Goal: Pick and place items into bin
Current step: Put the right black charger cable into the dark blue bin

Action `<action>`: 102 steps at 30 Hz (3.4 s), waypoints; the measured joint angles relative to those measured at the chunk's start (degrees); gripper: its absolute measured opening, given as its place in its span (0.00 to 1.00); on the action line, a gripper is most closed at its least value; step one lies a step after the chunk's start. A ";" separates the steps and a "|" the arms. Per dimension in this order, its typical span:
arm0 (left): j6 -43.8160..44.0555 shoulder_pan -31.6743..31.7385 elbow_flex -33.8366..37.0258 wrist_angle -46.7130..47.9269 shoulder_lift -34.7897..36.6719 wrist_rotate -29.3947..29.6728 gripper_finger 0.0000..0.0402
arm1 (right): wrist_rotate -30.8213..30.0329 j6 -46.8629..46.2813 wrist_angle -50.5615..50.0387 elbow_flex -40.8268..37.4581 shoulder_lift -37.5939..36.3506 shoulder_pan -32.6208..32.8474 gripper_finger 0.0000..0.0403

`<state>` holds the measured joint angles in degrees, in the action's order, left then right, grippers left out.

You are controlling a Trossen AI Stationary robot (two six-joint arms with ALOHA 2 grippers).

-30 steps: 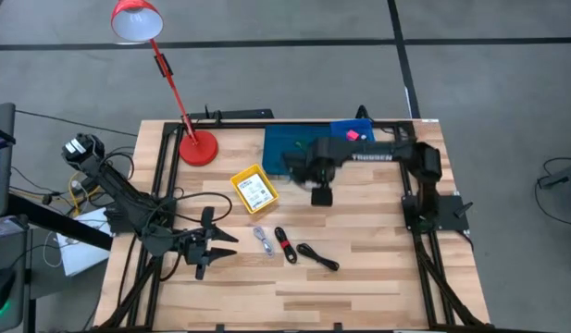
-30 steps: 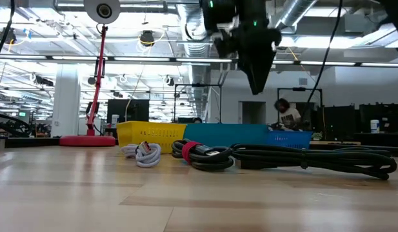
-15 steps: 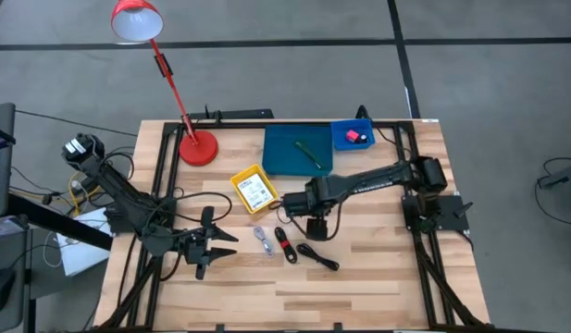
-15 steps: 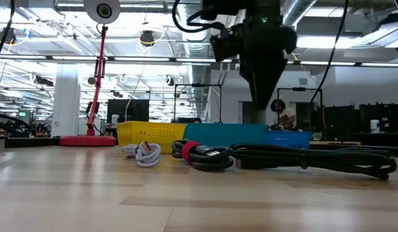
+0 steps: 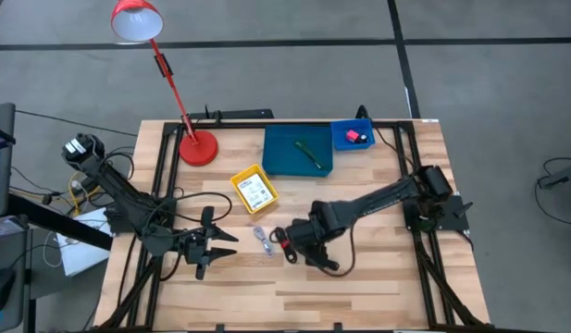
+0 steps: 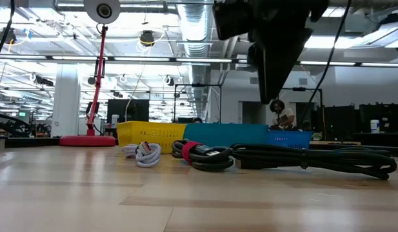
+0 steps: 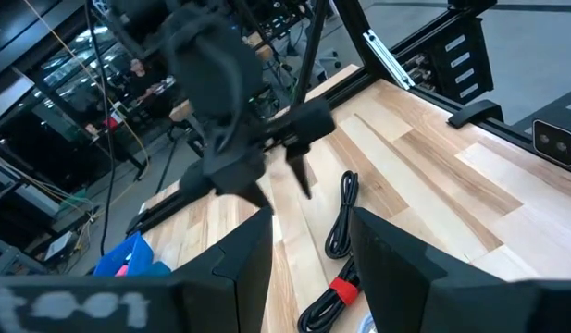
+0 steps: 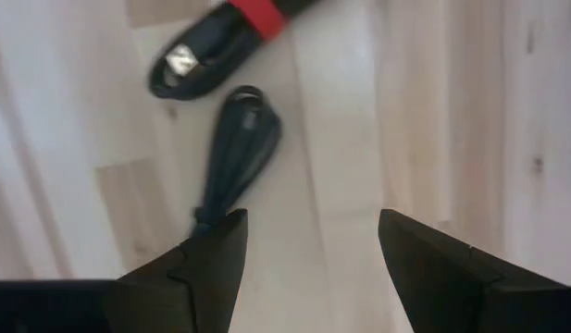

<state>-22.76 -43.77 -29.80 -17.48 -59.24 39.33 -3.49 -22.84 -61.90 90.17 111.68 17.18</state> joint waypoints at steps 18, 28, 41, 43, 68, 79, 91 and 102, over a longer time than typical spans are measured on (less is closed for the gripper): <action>12.53 0.00 0.00 0.02 0.00 -1.39 0.34 | -7.71 -14.43 4.77 -1.87 0.11 7.24 0.60; 16.23 -0.02 0.00 0.10 0.00 -4.61 0.34 | -6.50 -18.97 12.22 -11.41 0.22 7.97 0.59; 17.31 -0.02 0.00 0.55 0.00 -4.70 0.34 | -3.92 -19.53 22.15 -19.79 0.17 7.41 0.59; 17.31 0.00 0.00 0.56 0.00 -4.70 0.34 | -3.97 -20.38 23.22 -20.88 -0.07 7.16 0.59; 17.65 0.00 0.00 0.55 0.00 -6.03 0.34 | -28.48 -25.85 29.96 -21.00 0.35 5.12 0.11; 18.06 0.00 0.00 0.52 0.00 -6.03 0.34 | -31.90 -2.41 6.96 -0.52 0.07 -6.13 0.10; 18.08 0.00 0.00 1.29 -0.02 -6.01 0.34 | -25.30 23.33 2.47 6.27 -0.04 -24.03 0.11; 18.10 0.00 0.00 1.31 -0.02 -6.01 0.34 | -23.14 25.41 6.45 6.27 0.17 -32.70 0.28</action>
<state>-4.67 -43.77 -29.80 -16.16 -59.27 33.33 -26.63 2.57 -55.44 96.44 111.85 -15.52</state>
